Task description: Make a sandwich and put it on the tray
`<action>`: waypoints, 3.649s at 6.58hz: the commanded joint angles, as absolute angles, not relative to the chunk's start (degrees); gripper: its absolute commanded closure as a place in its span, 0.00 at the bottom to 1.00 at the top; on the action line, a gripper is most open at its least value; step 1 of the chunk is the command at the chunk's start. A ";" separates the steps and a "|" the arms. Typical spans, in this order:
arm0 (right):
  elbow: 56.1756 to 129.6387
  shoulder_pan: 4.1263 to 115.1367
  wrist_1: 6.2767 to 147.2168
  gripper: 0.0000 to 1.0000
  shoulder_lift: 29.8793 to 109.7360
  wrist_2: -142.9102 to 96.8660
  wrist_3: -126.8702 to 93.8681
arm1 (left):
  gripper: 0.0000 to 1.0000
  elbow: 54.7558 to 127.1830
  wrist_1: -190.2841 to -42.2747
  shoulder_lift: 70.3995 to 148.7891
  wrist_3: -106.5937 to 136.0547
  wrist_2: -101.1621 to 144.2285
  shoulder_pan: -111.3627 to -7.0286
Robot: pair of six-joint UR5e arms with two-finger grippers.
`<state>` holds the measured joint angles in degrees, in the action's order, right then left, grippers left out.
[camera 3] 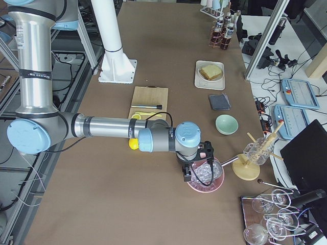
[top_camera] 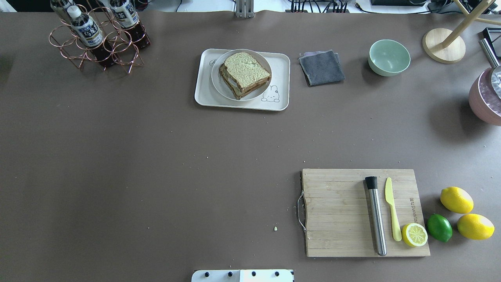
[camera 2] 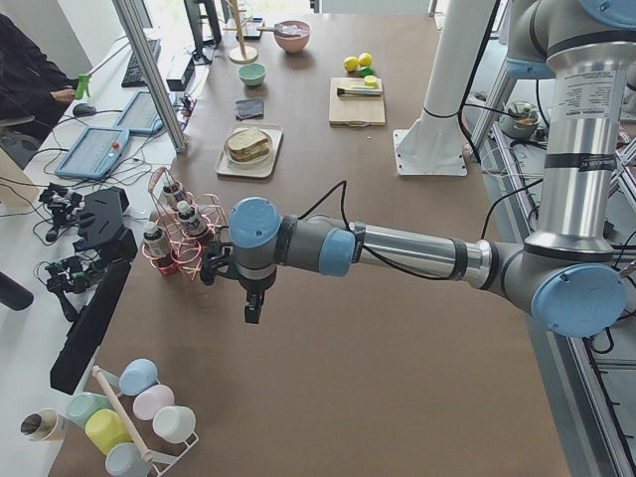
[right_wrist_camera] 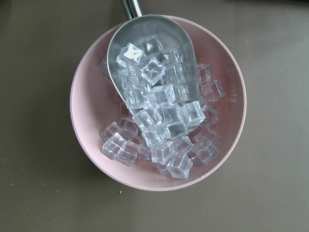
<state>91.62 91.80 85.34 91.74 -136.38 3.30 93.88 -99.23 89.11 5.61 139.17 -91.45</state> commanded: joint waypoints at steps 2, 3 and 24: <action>91.50 91.85 85.34 0.00 91.50 -137.02 2.37 | 0.03 93.25 -102.04 88.86 8.09 139.22 -91.49; 91.58 91.85 85.34 0.00 91.49 -137.11 2.37 | 0.03 93.16 -102.04 89.12 8.17 139.22 -91.49; 91.76 91.85 85.08 0.00 91.76 -137.02 2.64 | 0.03 93.08 -104.50 88.59 8.09 138.96 -91.49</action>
